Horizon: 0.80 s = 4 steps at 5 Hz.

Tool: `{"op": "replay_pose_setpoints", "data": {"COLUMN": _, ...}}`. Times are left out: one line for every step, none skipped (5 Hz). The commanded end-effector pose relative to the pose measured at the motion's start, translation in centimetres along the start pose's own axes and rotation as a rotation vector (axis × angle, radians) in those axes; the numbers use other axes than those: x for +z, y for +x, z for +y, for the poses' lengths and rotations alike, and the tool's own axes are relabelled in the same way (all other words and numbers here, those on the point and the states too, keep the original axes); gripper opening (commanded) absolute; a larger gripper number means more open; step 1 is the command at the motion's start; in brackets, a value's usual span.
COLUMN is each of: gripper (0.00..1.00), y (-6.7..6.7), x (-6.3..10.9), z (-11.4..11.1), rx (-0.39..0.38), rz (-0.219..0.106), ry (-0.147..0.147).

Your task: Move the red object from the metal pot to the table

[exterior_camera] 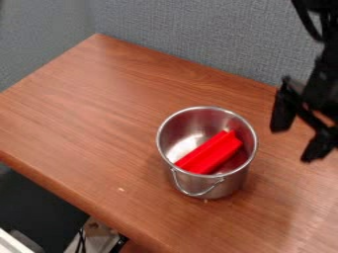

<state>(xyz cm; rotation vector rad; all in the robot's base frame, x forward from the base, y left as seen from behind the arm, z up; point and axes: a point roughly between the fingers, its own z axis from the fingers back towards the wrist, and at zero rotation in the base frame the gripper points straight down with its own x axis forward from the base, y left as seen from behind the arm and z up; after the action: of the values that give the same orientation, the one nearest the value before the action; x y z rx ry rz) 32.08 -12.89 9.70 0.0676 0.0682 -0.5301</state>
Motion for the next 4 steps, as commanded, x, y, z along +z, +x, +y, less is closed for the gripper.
{"op": "replay_pose_setpoints", "data": {"gripper": 1.0, "y": -0.9, "x": 2.8, "z": 1.6, "rx": 0.078, "rz": -0.09, "ry": 0.05}}
{"op": "replay_pose_setpoints", "data": {"gripper": 1.0, "y": -1.5, "x": 4.7, "z": 1.3, "rx": 0.049, "rz": -0.094, "ry": 0.078}}
{"op": "replay_pose_setpoints", "data": {"gripper": 1.0, "y": -2.6, "x": 6.3, "z": 0.6, "rx": 0.011, "rz": -0.097, "ry": 0.101}}
{"op": "replay_pose_setpoints", "data": {"gripper": 1.0, "y": -4.5, "x": 4.9, "z": 0.8, "rx": -0.018, "rz": -0.082, "ry": 0.104}}
